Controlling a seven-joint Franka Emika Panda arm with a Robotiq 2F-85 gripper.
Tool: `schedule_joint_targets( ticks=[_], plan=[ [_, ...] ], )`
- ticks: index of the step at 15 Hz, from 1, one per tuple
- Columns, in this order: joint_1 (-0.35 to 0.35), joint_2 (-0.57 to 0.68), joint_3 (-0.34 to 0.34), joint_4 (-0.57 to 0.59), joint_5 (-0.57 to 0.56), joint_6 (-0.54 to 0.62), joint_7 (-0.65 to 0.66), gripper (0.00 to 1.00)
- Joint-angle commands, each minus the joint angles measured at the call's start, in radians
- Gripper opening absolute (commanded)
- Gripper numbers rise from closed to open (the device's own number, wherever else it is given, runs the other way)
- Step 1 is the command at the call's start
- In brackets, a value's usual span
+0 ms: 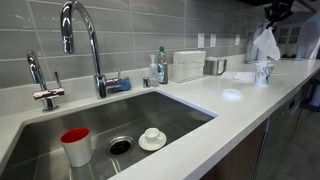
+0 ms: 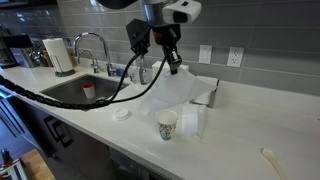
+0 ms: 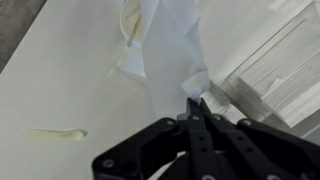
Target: Fold the white serviette diagonally in half, lift the white serviette and pour out the beans into the paper cup, put the white serviette back on the kitchen counter
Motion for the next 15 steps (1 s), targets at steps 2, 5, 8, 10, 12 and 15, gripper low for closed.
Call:
schedule_joint_targets(
  ticks=[2,5,8,10,12,15],
  plan=[
    [0.001,0.025,0.005,-0.004,-0.025,0.140,0.064,0.00],
    [0.001,0.046,0.007,-0.009,-0.035,0.234,0.090,0.00],
    [0.001,0.071,0.008,-0.017,-0.034,0.309,0.105,0.00],
    [0.002,0.081,0.009,-0.025,-0.044,0.345,0.110,0.00],
    [0.003,0.079,0.012,-0.041,-0.045,0.373,0.098,0.00],
    [0.006,0.062,0.015,-0.069,-0.066,0.407,0.099,0.00]
  ],
)
